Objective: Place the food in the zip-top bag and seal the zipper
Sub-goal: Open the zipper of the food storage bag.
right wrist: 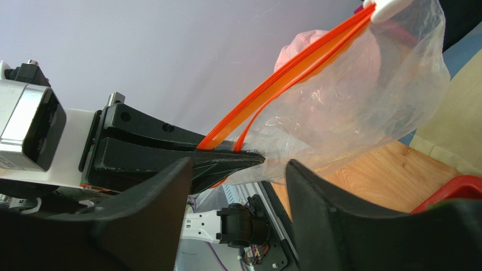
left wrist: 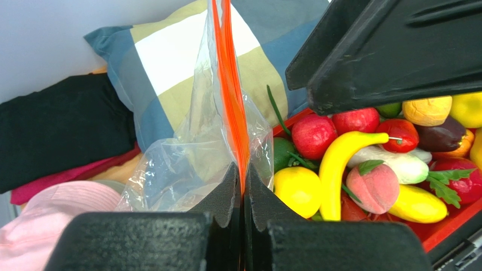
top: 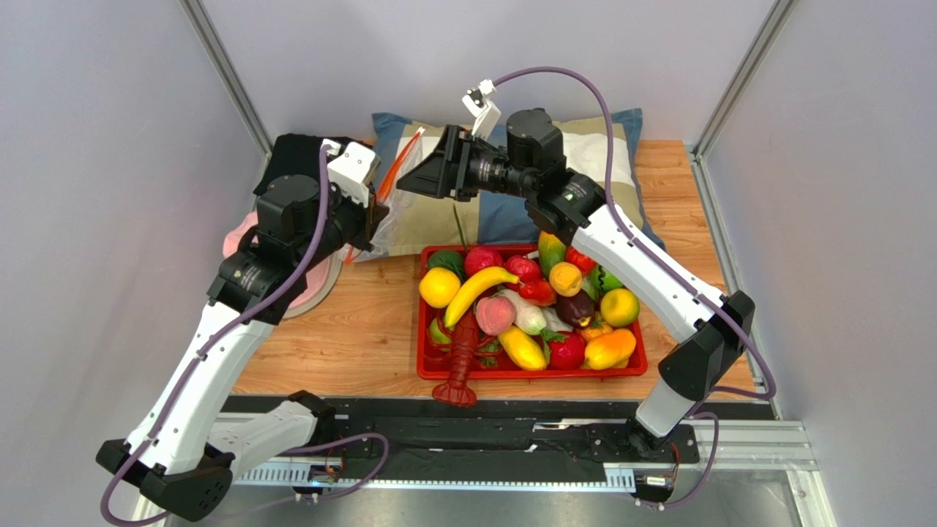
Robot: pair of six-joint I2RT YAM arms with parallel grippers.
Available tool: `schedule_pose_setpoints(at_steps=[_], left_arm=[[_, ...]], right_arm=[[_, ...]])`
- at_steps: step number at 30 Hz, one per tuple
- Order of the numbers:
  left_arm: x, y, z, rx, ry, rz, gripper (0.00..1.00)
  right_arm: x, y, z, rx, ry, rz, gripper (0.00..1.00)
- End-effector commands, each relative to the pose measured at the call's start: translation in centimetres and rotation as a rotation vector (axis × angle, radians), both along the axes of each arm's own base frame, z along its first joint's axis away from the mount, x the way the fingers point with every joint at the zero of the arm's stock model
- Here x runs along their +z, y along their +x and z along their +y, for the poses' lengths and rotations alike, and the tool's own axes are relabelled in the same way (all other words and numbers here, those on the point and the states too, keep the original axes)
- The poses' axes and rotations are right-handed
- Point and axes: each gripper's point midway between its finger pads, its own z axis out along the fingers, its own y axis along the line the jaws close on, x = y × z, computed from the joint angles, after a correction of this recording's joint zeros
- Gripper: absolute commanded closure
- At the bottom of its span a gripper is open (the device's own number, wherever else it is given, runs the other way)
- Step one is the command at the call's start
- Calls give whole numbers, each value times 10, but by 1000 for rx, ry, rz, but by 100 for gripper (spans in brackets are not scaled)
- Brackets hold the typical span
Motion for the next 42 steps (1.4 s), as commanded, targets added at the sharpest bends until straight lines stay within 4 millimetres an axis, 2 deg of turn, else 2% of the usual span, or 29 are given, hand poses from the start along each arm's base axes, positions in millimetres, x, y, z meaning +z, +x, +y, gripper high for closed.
schedule_pose_setpoints(at_steps=[1,5,17,22,26,31,34,35,36,38,39,41,42], left_arm=[[21,-2,-8,-33,-70,-31,100],[20,-2,-10,-42,-66,-32,100],[15,-4,-12,-68,-47,-24,100],[14,-7,-14,-104,21,-68,100],[5,-9,-20,-136,132,-113,100],[0,-3,-15,-132,217,-135,100],[-4,-3,-13,-127,236,-122,100],[-3,-2,-6,-84,238,-122,100],[-4,-2,-2,-60,231,-116,96],[1,-8,9,-4,186,-102,81],[6,-11,13,16,157,-100,67],[22,-27,24,38,55,-102,55],[27,-33,27,37,22,-104,43]], right_arm=[[16,0,-3,-10,38,-36,43],[11,8,2,-34,31,-13,52],[12,17,20,-31,46,-1,63],[-1,21,26,-39,22,22,65],[-7,21,33,-26,11,32,64],[-18,17,41,-5,-11,45,64],[-19,18,43,-9,-18,39,89],[-20,19,43,-11,-25,33,100],[-15,20,42,-13,-19,18,100],[-11,21,42,-13,-20,-11,100],[-8,22,42,-10,-18,-24,100],[2,22,43,-3,-3,-68,100],[4,22,44,5,4,-82,100]])
